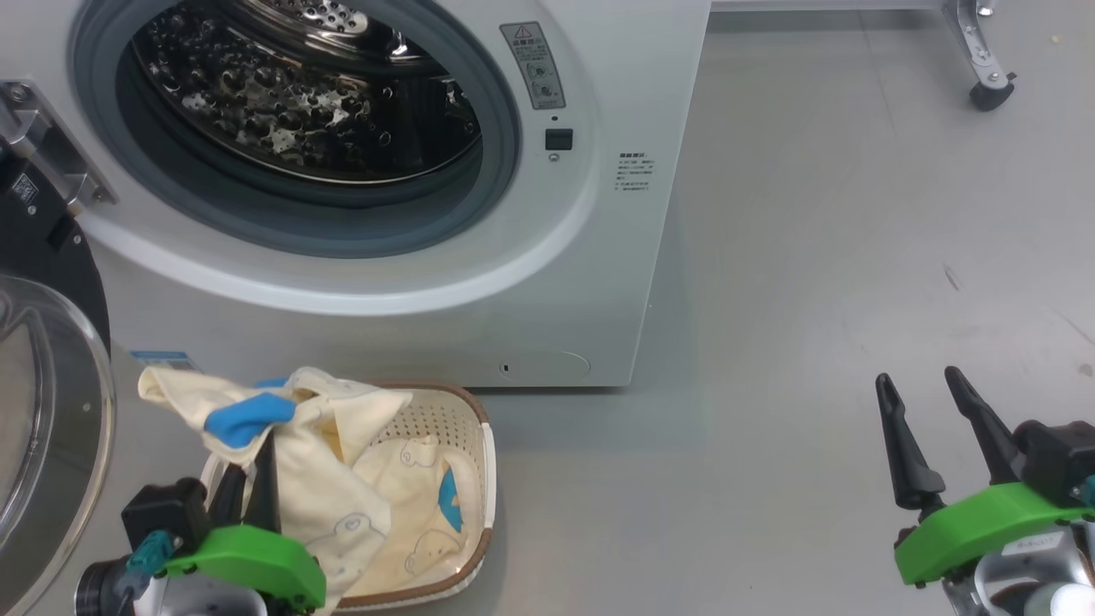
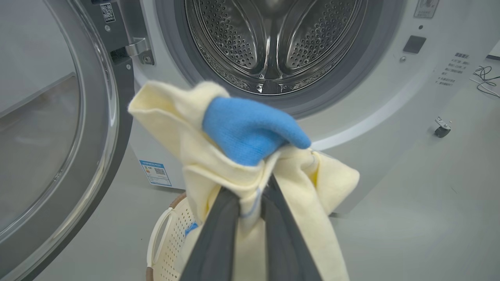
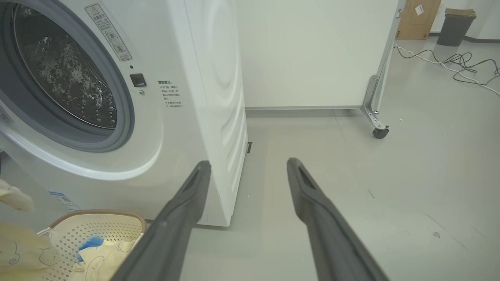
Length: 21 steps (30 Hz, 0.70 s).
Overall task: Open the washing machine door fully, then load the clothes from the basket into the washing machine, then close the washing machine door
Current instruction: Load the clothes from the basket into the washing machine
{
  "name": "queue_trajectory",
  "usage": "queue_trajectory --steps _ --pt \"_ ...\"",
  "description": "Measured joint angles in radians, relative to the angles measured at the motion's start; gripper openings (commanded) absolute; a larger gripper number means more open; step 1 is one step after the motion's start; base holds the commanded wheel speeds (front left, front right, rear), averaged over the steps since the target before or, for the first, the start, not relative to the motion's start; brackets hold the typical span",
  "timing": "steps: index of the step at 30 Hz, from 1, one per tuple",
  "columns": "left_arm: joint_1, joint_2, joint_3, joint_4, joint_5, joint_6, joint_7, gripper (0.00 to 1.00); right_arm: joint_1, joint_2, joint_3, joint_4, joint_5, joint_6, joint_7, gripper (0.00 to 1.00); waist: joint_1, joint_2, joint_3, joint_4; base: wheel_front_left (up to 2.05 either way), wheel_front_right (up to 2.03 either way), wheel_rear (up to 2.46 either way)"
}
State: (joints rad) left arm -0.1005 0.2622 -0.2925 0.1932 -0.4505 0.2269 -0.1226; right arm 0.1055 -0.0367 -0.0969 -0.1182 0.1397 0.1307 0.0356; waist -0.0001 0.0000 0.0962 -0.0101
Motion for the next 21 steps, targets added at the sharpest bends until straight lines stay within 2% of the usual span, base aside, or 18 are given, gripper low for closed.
queue_trajectory --steps 5,10,21 --pt "-0.040 0.004 -0.003 0.001 -0.008 -0.007 0.013 0.00 -0.003 0.000 0.005 0.000 0.003 0.000 0.000 1.00 0.0000 0.0000 0.026 -0.008 0.00 0.00 0.00" --pt "-0.112 0.023 -0.003 0.007 -0.020 -0.027 0.071 0.00 -0.016 0.000 0.006 0.000 0.014 0.000 -0.010 1.00 0.0001 0.0000 0.068 -0.022 0.00 0.00 0.00" --pt "-0.416 0.078 0.034 0.124 -0.086 -0.123 0.169 0.00 -0.133 0.001 0.038 0.039 0.033 0.000 -0.075 1.00 0.0002 0.0000 0.213 -0.091 0.00 0.00 0.00"
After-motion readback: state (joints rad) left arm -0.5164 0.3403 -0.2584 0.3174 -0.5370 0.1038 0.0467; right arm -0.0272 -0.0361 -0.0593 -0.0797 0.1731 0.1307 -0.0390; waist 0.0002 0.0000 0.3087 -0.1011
